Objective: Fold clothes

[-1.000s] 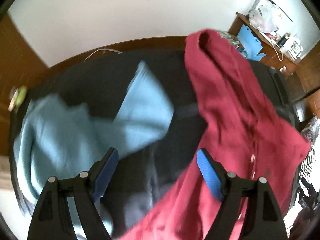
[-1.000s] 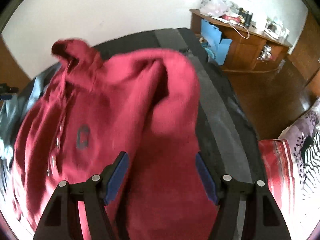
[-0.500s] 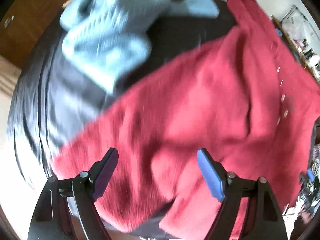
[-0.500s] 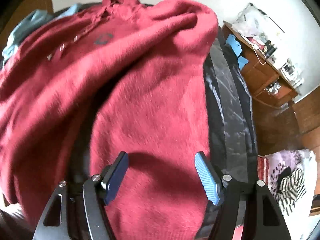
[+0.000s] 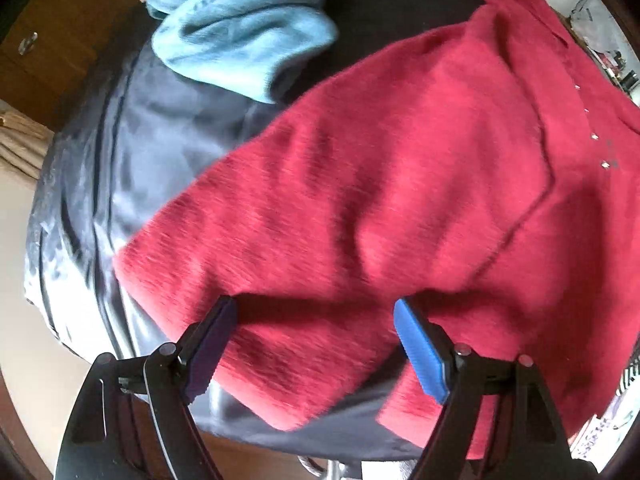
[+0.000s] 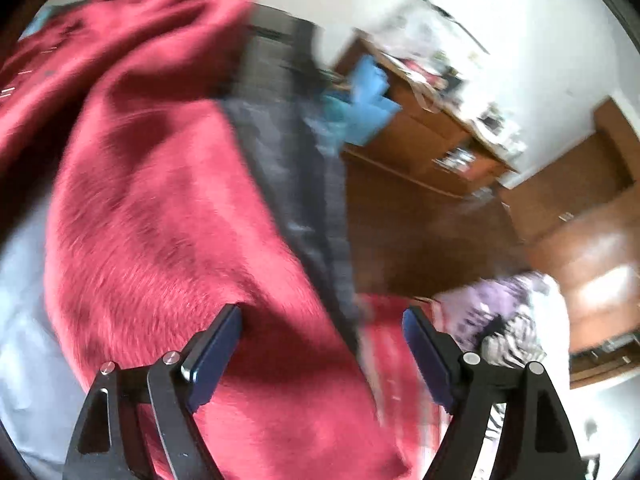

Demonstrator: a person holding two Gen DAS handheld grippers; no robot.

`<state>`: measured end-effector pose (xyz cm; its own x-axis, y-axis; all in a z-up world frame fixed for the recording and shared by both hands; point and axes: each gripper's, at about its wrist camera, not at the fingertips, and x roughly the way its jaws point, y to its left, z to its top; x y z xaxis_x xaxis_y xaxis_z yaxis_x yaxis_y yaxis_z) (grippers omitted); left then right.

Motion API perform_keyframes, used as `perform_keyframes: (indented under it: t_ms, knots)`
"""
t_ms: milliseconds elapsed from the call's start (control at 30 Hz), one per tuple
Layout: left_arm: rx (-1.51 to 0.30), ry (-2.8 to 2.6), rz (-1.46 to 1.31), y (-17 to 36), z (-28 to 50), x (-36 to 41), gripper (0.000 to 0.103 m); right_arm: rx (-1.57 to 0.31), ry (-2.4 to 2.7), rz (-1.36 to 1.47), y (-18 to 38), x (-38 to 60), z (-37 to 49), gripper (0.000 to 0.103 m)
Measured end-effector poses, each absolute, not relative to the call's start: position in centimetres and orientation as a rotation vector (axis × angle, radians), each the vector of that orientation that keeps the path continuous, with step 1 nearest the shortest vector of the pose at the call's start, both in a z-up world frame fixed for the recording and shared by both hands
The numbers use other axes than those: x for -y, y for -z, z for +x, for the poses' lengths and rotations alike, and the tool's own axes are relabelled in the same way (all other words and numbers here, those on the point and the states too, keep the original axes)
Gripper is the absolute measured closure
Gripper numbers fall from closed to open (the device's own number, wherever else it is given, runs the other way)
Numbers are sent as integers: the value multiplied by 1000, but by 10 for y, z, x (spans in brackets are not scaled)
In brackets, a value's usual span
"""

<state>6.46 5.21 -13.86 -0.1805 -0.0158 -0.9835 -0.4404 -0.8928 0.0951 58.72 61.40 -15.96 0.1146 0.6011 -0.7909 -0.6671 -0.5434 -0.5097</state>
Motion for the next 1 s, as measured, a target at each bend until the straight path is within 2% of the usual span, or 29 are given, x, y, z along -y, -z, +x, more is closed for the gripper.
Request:
perform_keyframes:
  t_ms: [167,267,400,567,700,833,1000]
  knots:
    - [-528,-2151,-1777,140,47,-50,19,-100,-1341,-1448,165,-667,614,20]
    - [-545,-2134,-1708,135,44,-58,19,-131,-1371,-1352,138,-657,616,20]
    - [-647,-2109,-1616,137,42,-85,19,-176,-1555,-1204,96,-614,575,20]
    - [-752,-2113,-1529,144,29,-120,19,-194,-1840,-1225,85,-543,494,20]
    - [-810,-2197,-1477,144,3,-137,12,-199,-2080,-1287,84,-477,440,20]
    - [-895,-2350,-1442,144,-35,-140,12,-140,-2255,-1385,93,-415,408,20]
    - [-830,-2466,-1490,147,-78,-131,11,-164,-2268,-1503,116,-392,416,20]
